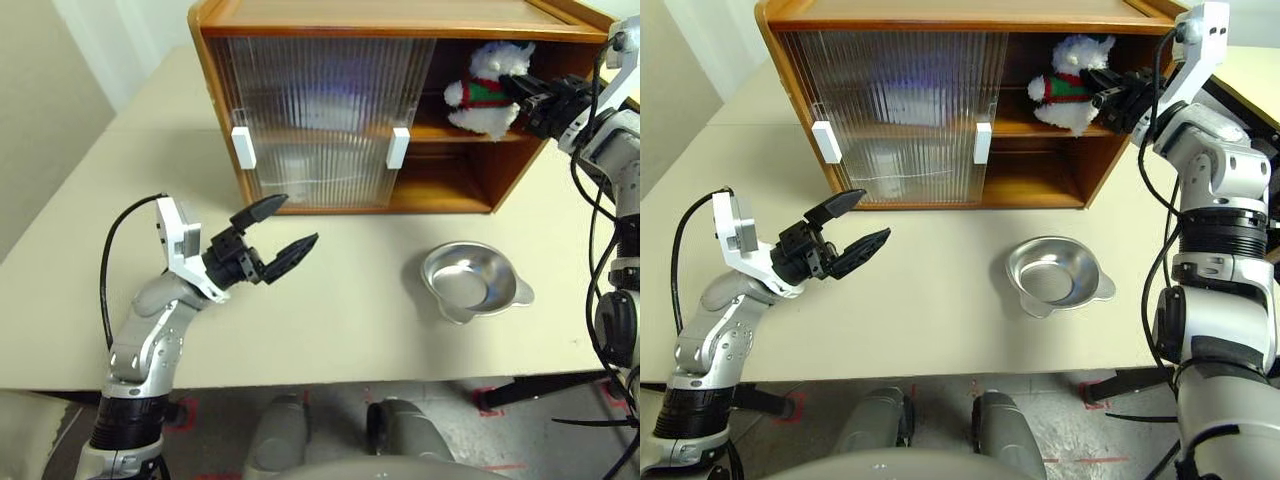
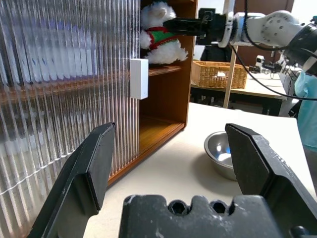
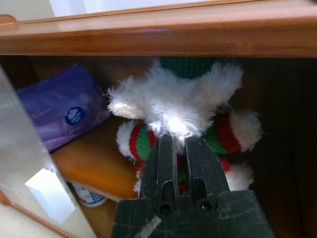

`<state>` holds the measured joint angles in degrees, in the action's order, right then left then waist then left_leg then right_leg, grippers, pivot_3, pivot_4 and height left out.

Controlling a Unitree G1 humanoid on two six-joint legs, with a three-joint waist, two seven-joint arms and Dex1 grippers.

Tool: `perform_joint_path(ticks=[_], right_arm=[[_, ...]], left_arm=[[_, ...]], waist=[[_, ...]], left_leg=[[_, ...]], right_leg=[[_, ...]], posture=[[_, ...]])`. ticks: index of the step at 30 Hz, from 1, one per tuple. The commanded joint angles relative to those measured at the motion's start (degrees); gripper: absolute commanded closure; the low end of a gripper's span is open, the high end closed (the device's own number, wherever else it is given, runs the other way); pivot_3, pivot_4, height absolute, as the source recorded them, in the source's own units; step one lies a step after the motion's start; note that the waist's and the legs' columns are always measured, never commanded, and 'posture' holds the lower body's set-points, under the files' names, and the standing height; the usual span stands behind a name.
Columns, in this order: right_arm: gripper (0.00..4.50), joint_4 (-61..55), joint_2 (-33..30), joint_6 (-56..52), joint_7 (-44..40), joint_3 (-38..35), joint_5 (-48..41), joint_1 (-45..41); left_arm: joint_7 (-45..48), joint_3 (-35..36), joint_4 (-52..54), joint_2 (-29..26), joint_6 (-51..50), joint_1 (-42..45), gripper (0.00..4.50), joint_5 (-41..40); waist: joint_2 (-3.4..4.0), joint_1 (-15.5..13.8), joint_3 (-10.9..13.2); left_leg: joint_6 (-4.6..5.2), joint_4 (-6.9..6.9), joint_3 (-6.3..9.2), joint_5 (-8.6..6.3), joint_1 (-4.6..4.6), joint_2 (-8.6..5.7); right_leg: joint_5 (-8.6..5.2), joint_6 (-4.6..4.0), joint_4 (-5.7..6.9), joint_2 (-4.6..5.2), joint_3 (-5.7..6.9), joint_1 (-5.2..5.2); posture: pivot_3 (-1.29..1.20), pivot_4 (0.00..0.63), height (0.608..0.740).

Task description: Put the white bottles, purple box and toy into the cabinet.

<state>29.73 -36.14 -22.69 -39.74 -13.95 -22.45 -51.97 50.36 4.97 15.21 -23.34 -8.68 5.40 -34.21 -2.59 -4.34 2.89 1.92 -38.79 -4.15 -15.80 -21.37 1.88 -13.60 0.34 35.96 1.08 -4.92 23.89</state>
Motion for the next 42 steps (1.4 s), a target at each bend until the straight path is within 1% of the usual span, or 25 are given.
perform_joint_path(ticks=[1, 3, 4, 8, 9, 10, 13, 17, 19, 23, 25, 27, 29, 33, 36, 38, 42], right_arm=[[4.48, 3.0, 0.5, 3.8, 0.7, 0.7, 2.2, -1.9], [3.79, 4.0, 0.6, 4.6, 1.0, 0.7, 2.9, -2.5], [3.53, 4.2, 0.6, 4.8, 1.0, 0.6, 3.0, -2.7], [2.07, 5.0, -0.2, 5.5, 0.6, 0.3, 3.3, -3.3], [1.54, 5.1, -0.5, 5.7, 0.5, 0.2, 3.4, -3.4], [1.23, 5.0, -0.8, 5.7, 0.5, 0.1, 3.3, -3.4], [0.09, 4.2, -2.3, 4.8, -0.2, -0.1, 3.0, -3.1], [0.03, 1.8, -5.4, 2.2, -1.9, -0.8, 2.1, -1.3], [0.03, -0.7, -7.2, -2.1, -4.6, -1.2, 0.2, 0.3], [0.03, -8.6, -12.9, -18.4, -14.2, -1.8, -8.1, 6.8], [0.03, -13.3, -17.4, -27.0, -20.3, -1.3, -12.5, 12.6], [0.03, -16.2, -20.3, -33.8, -23.0, -2.2, -16.1, 16.8], [0.03, -16.3, -22.2, -37.1, -24.3, -3.8, -17.8, 20.9], [0.03, -13.0, -22.0, -39.0, -23.5, -7.5, -18.3, 27.8], [0.03, -10.7, -19.9, -37.2, -20.8, -9.7, -17.2, 32.7], [0.03, -8.4, -18.2, -36.3, -17.1, -11.2, -16.0, 34.9], [0.03, -10.2, -15.3, -39.6, -14.1, -12.6, -16.9, 40.5]], left_arm=[[-0.8, -0.4, 1.3, -0.1, -0.6, -1.0, 0.0, 0.3], [-1.1, -0.4, 1.5, -0.1, -0.6, -1.2, 0.0, 0.3], [-1.2, -0.4, 1.6, -0.2, -0.5, -1.4, 0.0, 0.2], [-1.4, -0.4, 2.0, -0.2, -0.5, -1.7, 0.0, 0.1], [-1.5, -0.4, 1.9, -0.2, -0.6, -1.7, 0.0, 0.1], [-1.4, -0.5, 1.9, -0.1, -0.6, -1.7, 0.0, 0.1], [-1.3, -0.6, 1.5, -0.2, -0.7, -1.3, 0.0, 0.1], [-0.9, -0.6, 1.2, -0.4, -0.9, -0.9, 0.0, 0.1], [-0.7, -0.6, 1.0, -0.5, -0.9, -0.6, 0.0, 0.0], [-0.5, -0.5, 0.8, -0.5, -1.0, -0.5, 0.0, -0.1], [-0.2, -0.7, 0.8, -0.5, -1.0, -0.5, 0.0, -0.1], [0.0, -0.8, 0.9, -0.4, -1.0, -0.6, 0.0, -0.1], [0.2, -0.9, 0.9, -0.3, -1.0, -0.5, 0.0, -0.2], [0.4, -1.1, 1.0, -0.1, -1.0, -0.7, 0.0, -0.3], [0.5, -1.4, 1.1, 0.0, -1.1, -0.9, 0.0, -0.3], [0.5, -1.4, 1.1, 0.0, -1.0, -0.9, 0.0, -0.3], [0.6, -1.3, 0.9, -0.1, -0.9, -1.0, 0.0, -0.3]], waist=[[0.01, 0.0, 0.0], [0.01, -0.1, 0.0], [0.01, -0.1, 0.0], [0.03, -0.2, 0.0], [0.05, -0.2, 0.0], [0.07, -0.2, 0.0], [0.09, -0.2, 0.0], [0.12, -0.2, 0.0], [0.13, -0.3, 0.0], [0.13, -1.2, 0.0], [0.14, -1.5, 0.0], [0.16, -1.6, -0.1], [0.16, -1.6, -0.1], [0.11, -1.3, -0.1], [0.02, -1.4, -0.1], [0.09, -1.3, -0.2], [0.19, -1.3, -0.2]], left_leg=[[0.0, 0.0, 0.0, 0.0, -0.01, 0.0], [0.0, 0.01, 0.0, 0.0, -0.01, 0.0], [0.0, 0.02, 0.0, 0.0, -0.01, 0.0], [0.0, 0.03, 0.01, 0.0, -0.01, 0.0], [0.0, 0.03, 0.01, 0.0, -0.01, 0.0], [0.0, 0.03, 0.01, 0.0, -0.01, 0.0], [0.0, 0.03, 0.01, 0.0, -0.01, 0.0], [0.0, 0.03, 0.01, 0.0, -0.02, -0.01], [0.0, 0.03, 0.01, 0.0, -0.02, -0.01], [0.01, 0.01, 0.01, -0.01, -0.04, -0.02], [0.02, 0.01, 0.02, -0.01, -0.04, -0.01], [0.03, -0.01, 0.04, -0.02, -0.07, -0.01], [0.04, -0.04, 0.02, -0.02, -0.06, -0.01], [0.06, -0.14, -0.03, -0.01, 0.04, 0.0], [0.08, -0.15, -0.02, 0.0, 0.13, 0.0], [0.08, -0.16, -0.04, 0.01, 0.13, -0.02], [0.1, -0.16, -0.11, 0.01, 0.12, -0.04]], right_leg=[[0.01, -0.01, 0.0, 0.0, 0.0, 0.01], [0.01, -0.01, 0.01, 0.02, 0.01, 0.01], [0.02, -0.02, 0.01, 0.03, 0.01, 0.02], [0.03, -0.03, 0.02, 0.04, 0.02, 0.02], [0.03, -0.03, 0.02, 0.04, 0.01, 0.02], [0.03, -0.03, 0.03, 0.05, 0.02, 0.02], [0.03, -0.03, 0.02, 0.05, 0.02, 0.02], [0.03, -0.03, 0.02, 0.05, 0.02, 0.03], [0.03, -0.03, 0.0, 0.05, 0.02, 0.02], [0.04, -0.03, -0.04, 0.06, 0.02, 0.02], [0.04, -0.02, -0.06, 0.05, 0.03, 0.02], [0.03, -0.02, -0.07, 0.06, 0.06, 0.02], [0.03, -0.01, -0.07, 0.04, 0.04, 0.02], [-0.09, 0.21, -0.06, -0.03, -0.03, -0.1], [-0.11, 0.24, -0.06, -0.07, 0.0, -0.36], [-0.11, 0.25, -0.06, -0.07, -0.04, -0.4], [-0.11, 0.29, -0.05, -0.09, -0.11, -0.41]], posture=[[0.24, 0.016, 0.74], [0.24, 0.016, 0.74], [0.25, 0.017, 0.74], [0.24, 0.017, 0.74], [0.24, 0.017, 0.74], [0.24, 0.016, 0.74], [0.24, 0.016, 0.74], [0.22, 0.013, 0.74], [0.22, 0.011, 0.74], [0.21, 0.011, 0.74], [0.21, 0.012, 0.74], [0.21, 0.014, 0.74], [0.21, 0.015, 0.74], [0.21, 0.015, 0.74], [0.21, 0.014, 0.74], [0.21, 0.014, 0.74], [0.21, 0.014, 0.74]])
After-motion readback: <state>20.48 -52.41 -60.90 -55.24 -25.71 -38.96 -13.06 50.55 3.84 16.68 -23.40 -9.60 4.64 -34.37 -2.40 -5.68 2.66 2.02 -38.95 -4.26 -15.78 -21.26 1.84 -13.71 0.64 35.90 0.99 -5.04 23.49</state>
